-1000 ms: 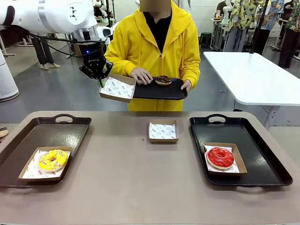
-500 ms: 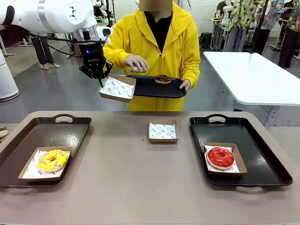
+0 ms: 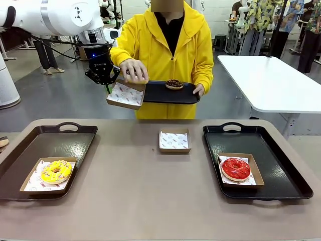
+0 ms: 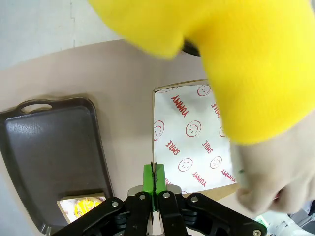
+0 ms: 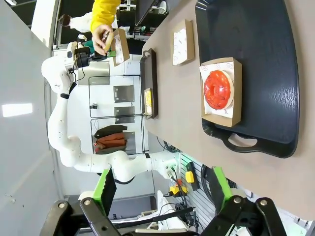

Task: Individually package the donuts and arrange them on the tray.
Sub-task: Place the picked Paper togo box on the Handle tray while simultaneously picking up another Paper togo box from the table with the other hand.

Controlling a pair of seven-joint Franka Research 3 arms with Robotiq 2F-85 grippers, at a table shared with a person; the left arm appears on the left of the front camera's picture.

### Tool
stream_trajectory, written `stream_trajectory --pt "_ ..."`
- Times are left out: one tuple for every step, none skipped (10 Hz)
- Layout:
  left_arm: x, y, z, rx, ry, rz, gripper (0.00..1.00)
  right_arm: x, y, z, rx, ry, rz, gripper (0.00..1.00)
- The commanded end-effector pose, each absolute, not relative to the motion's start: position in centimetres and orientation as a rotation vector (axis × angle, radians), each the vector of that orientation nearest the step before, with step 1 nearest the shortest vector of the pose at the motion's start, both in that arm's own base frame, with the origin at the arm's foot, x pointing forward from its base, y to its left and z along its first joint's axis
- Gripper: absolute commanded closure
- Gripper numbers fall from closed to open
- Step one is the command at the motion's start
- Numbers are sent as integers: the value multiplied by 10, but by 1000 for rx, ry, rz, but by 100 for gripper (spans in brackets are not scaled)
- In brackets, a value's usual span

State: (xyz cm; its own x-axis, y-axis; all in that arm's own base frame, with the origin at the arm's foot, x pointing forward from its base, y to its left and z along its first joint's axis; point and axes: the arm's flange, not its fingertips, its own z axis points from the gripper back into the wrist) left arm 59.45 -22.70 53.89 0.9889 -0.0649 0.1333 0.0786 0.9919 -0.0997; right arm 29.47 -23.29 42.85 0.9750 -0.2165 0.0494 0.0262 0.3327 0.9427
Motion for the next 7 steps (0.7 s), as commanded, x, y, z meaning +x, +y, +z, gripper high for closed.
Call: stream_trajectory --pt "593 -225 541 -105 -134 -74 100 291 -230 428 1225 -171 -168 0" --pt "593 -225 541 -105 -134 -74 100 291 -230 428 1225 -171 -168 0" --pt "593 -225 541 -105 -134 -74 100 291 -230 428 1225 -171 -168 0" --pt "593 -225 541 -105 -134 -74 100 291 -230 428 1225 -171 -168 0" --pt "593 -225 541 -105 -134 -74 100 291 -230 428 1225 -171 -168 0" --pt "593 -225 541 -105 -134 -74 100 291 -230 428 1225 -171 -168 0" --pt "593 -225 541 -105 -134 -74 100 291 -230 428 1225 -171 -168 0"
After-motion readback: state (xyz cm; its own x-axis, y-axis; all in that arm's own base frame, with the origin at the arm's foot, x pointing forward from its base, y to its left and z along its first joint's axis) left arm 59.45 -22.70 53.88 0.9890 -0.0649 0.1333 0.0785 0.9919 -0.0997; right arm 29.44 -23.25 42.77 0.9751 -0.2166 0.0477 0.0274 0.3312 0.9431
